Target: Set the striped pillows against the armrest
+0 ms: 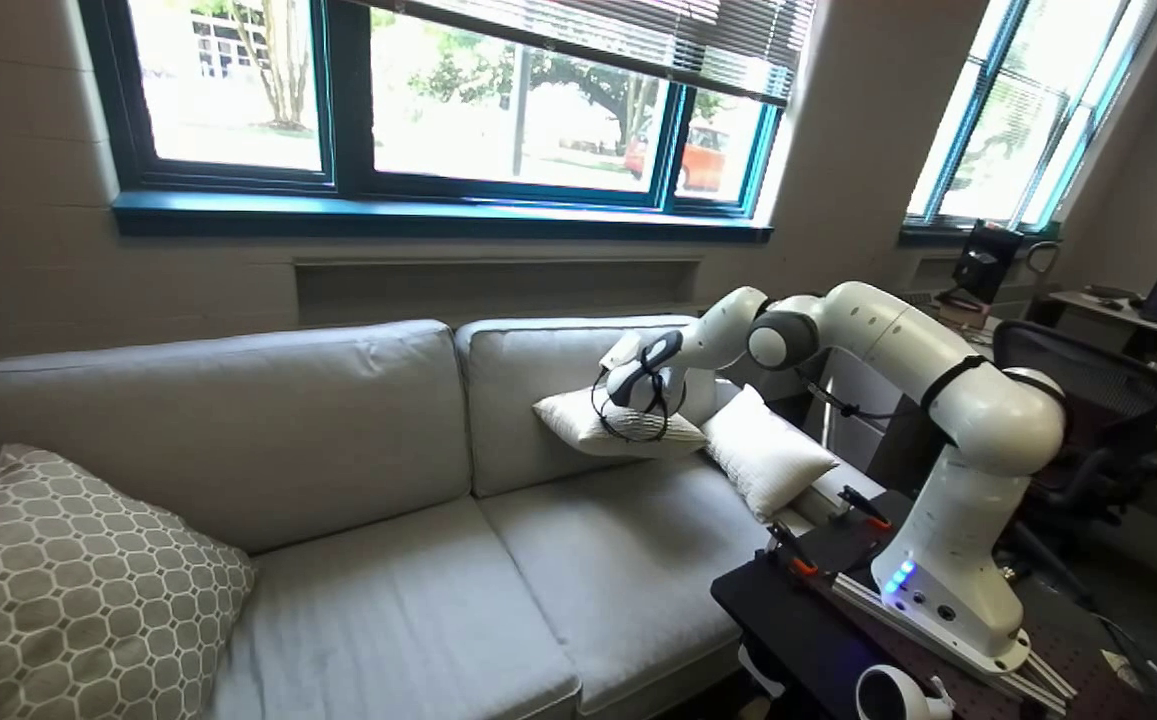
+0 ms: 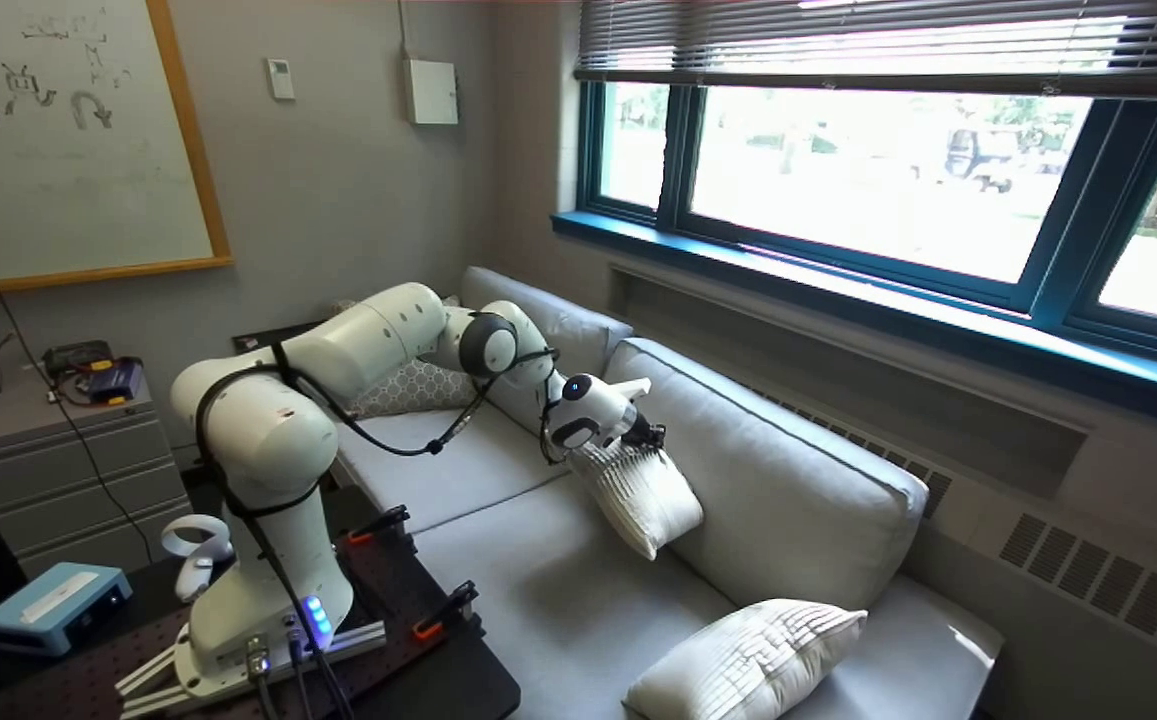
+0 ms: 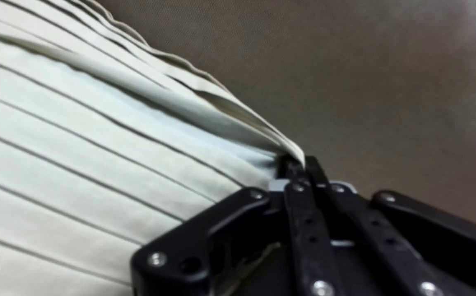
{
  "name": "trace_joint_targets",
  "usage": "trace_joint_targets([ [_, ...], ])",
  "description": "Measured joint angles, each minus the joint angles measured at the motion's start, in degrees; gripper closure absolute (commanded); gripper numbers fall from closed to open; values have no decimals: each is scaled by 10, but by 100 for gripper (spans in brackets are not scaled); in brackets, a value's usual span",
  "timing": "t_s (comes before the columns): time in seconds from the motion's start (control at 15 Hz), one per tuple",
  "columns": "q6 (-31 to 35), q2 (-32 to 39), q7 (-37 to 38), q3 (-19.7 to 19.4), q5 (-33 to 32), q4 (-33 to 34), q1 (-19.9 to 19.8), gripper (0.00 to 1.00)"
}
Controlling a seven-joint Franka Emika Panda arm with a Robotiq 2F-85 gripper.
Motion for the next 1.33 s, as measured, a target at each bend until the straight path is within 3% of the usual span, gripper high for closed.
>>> trace_joint_targets([
  [0.33,-1,14,46,-214,198,-22,185,99],
  [0.53,0,38,85,-308,301,-67,279,99],
  [0.67,0,49,114,-311,311,-88,304,99],
  [0.93,0,83,199,-289,289,-78,310,99],
  [1.13,1,120,275,-315,311,-86,332,99],
  [1.33,2,121,271,-356,437,-121,377,99],
])
